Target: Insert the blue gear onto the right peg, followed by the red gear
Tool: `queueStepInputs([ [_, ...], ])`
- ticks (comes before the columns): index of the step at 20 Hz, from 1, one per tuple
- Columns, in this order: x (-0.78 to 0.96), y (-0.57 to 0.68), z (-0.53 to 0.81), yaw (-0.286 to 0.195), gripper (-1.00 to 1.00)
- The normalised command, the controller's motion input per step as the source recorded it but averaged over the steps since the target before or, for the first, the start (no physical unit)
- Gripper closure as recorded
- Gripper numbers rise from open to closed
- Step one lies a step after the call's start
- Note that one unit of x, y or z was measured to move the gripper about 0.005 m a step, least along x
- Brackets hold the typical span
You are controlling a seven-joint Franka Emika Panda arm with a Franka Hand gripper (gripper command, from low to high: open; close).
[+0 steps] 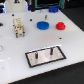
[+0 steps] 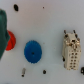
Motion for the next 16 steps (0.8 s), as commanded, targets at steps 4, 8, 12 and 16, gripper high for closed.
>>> queueStepInputs([
  [4, -0.32, 0.17, -0.12, 0.000, -1.00],
  [8, -0.50, 0.34, -0.18, 0.000, -1.00],
  [12, -0.53, 0.36, -0.21, 0.000, -1.00],
  [16, -0.54, 0.32, -0.24, 0.000, -1.00],
])
